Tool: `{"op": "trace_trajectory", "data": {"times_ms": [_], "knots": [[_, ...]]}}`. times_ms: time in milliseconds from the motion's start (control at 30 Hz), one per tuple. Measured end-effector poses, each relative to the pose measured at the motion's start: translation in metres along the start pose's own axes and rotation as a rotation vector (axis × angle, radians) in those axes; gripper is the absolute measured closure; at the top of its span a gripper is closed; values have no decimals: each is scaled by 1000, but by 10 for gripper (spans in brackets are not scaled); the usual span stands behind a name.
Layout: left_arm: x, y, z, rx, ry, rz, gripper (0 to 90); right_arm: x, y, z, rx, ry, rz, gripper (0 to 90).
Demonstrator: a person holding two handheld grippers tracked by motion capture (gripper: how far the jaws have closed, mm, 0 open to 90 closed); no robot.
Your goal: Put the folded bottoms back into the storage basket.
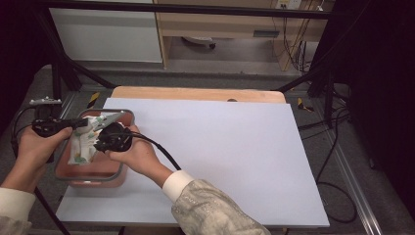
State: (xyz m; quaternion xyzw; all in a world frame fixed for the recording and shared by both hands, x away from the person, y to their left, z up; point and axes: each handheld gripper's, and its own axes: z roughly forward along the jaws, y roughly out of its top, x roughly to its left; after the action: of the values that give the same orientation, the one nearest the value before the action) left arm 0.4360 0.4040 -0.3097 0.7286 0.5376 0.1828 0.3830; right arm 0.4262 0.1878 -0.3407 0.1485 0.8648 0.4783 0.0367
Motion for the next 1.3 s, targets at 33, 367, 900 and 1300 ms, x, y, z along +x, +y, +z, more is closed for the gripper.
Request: {"op": "trace_trajectory", "data": {"times_ms": [33, 367, 900, 1300], "knots": [[0, 0, 0, 0, 0, -1, 846, 0, -1, 1, 1, 0, -3, 862], [1, -4, 4, 11, 0, -7, 845, 0, -5, 5, 11, 5, -1, 861], [5, -7, 11, -32, -3, -30, 554, -1, -14, 0, 46, -14, 15, 627], [-31, -7, -18, -124, 46, 48, 188, -11, -25, -77, -6, -164, 34, 176]]}}
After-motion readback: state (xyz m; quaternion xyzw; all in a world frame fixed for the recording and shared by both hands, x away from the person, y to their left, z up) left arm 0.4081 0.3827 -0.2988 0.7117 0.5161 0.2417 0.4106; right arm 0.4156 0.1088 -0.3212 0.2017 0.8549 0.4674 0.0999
